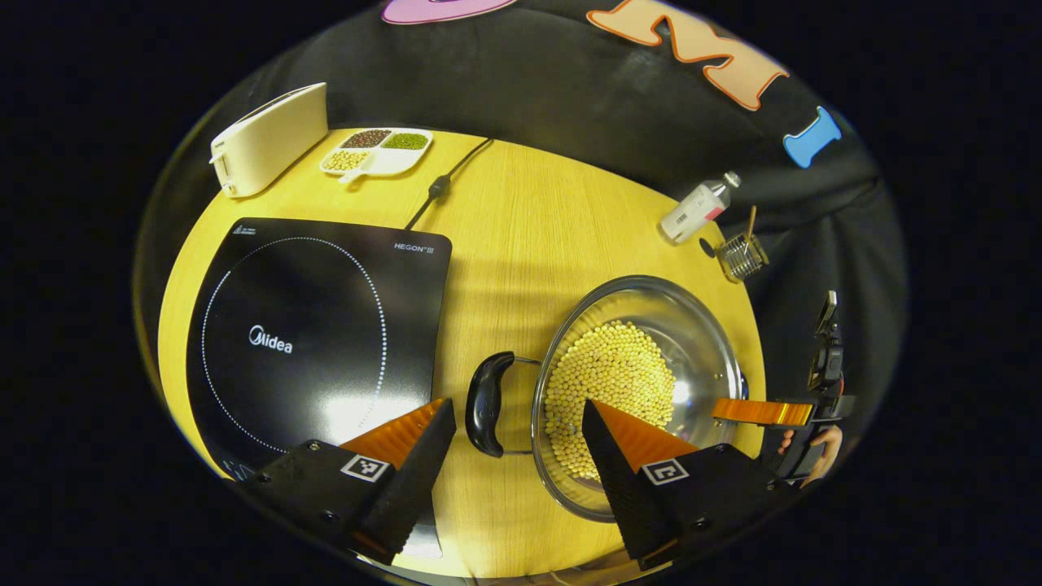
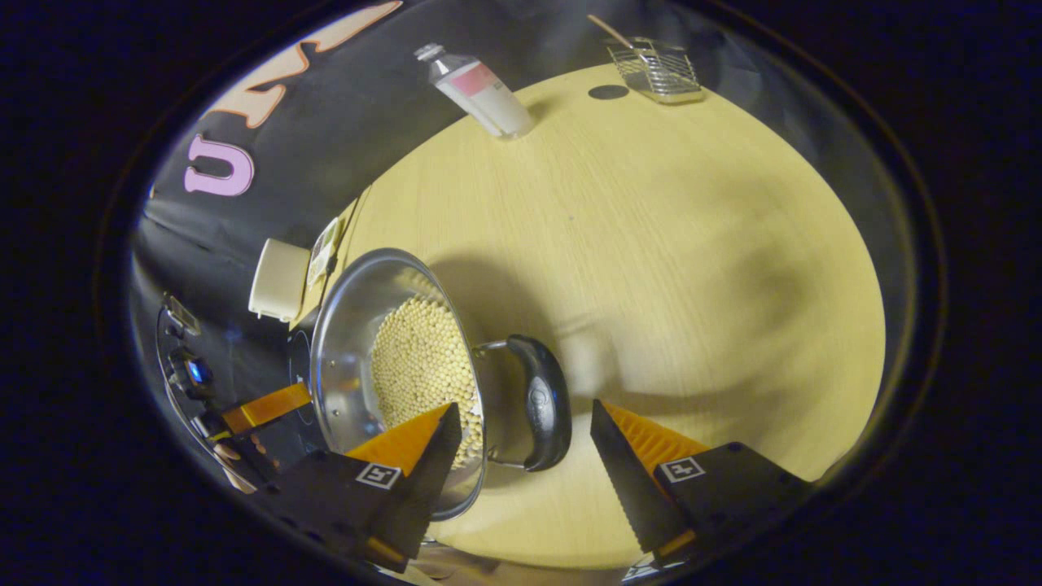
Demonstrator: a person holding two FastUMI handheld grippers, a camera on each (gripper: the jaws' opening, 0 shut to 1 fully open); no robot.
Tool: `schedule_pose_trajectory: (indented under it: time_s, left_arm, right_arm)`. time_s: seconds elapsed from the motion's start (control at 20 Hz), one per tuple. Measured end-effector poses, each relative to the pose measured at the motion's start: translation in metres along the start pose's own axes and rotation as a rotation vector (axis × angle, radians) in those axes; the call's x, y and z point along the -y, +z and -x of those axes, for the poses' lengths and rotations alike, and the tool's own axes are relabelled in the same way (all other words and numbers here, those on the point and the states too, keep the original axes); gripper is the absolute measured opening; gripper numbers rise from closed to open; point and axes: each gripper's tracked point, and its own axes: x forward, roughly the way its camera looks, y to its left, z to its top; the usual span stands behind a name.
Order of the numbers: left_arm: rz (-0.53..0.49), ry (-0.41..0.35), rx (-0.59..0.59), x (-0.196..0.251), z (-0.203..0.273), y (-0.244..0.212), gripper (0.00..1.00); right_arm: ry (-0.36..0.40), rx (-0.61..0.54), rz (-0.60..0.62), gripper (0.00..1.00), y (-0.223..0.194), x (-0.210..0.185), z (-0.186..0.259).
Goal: First push the handle of the pot to place it horizontally, then grasp the pot with both hands and set it on the induction cooktop.
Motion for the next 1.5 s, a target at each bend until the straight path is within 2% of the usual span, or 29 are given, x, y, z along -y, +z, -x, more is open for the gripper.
schedule_pose_trajectory:
  time_s: [0.15,0.2,0.3,0.35,0.4,0.45,0.5,0.55,0.7,0.75,0.85,1.0,1.05,1.1,1.15,1.2,1.25,1.3,1.35,1.5]
  left_arm:
    - [-0.022,0.008,-0.042,0.003,-0.012,-0.002,0.97]
    - [-0.029,0.016,-0.054,0.002,-0.016,-0.002,0.97]
    - [-0.043,0.039,-0.074,-0.002,-0.020,-0.001,0.96]
    - [-0.046,0.043,-0.079,-0.003,-0.023,-0.001,0.96]
    - [-0.045,0.041,-0.085,-0.004,-0.024,-0.002,0.96]
    - [-0.041,0.041,-0.093,-0.003,-0.025,-0.003,1.00]
    - [-0.036,0.041,-0.102,-0.004,-0.027,-0.005,0.94]
    - [-0.030,0.041,-0.110,-0.006,-0.028,-0.006,0.92]
    - [-0.004,0.041,-0.124,-0.008,-0.034,-0.008,0.87]
    - [0.003,0.046,-0.125,-0.010,-0.035,-0.008,0.85]
    - [0.008,0.055,-0.129,-0.015,-0.036,-0.008,0.78]
    - [0.019,0.066,-0.131,-0.018,-0.036,-0.010,0.65]
    - [0.020,0.068,-0.129,-0.019,-0.036,-0.012,0.67]
    - [0.022,0.073,-0.129,-0.019,-0.034,-0.013,0.64]
    - [0.023,0.075,-0.125,-0.019,-0.033,-0.015,0.63]
    - [0.016,0.070,-0.113,-0.017,-0.032,-0.016,0.62]
    - [0.010,0.061,-0.098,-0.016,-0.030,-0.018,0.61]
    - [0.008,0.054,-0.088,-0.015,-0.028,-0.021,0.60]
    - [0.004,0.049,-0.081,-0.015,-0.024,-0.027,0.61]
    - [0.001,0.035,-0.077,-0.012,-0.008,-0.041,0.58]
  right_arm:
    - [0.012,-0.030,0.003,0.97,-0.001,-0.002,-0.013]
    - [0.012,-0.040,0.003,0.87,-0.003,-0.002,-0.018]
    - [0.023,-0.056,-0.005,0.85,-0.004,-0.006,-0.026]
    - [0.026,-0.064,-0.004,0.77,-0.004,-0.008,-0.030]
    - [0.034,-0.068,-0.005,0.73,-0.005,-0.010,-0.032]
    - [0.039,-0.070,-0.011,0.73,-0.003,-0.011,-0.034]
    - [0.042,-0.074,-0.017,0.80,-0.004,-0.012,-0.035]
    - [0.041,-0.079,-0.026,0.72,-0.003,-0.012,-0.035]
    - [0.039,-0.090,-0.054,0.76,-0.001,-0.004,-0.039]
    - [0.049,-0.096,-0.063,0.58,0.000,-0.005,-0.037]
    - [0.056,-0.112,-0.058,0.51,-0.002,-0.005,-0.039]
    - [0.091,-0.124,-0.096,0.54,-0.001,-0.007,-0.036]
    - [0.091,-0.113,-0.087,0.57,0.000,-0.007,-0.037]
    - [0.088,-0.098,-0.073,0.48,0.000,-0.007,-0.038]
    - [0.084,-0.088,-0.055,0.48,0.001,-0.006,-0.038]
    - [0.085,-0.092,-0.036,0.54,-0.001,-0.006,-0.038]
    - [0.086,-0.101,-0.016,0.48,-0.004,-0.006,-0.037]
    - [0.087,-0.107,0.001,0.48,-0.008,-0.006,-0.037]
    - [0.089,-0.107,0.004,0.54,-0.011,-0.007,-0.036]
    - [0.093,-0.098,0.010,0.54,-0.019,-0.012,-0.034]
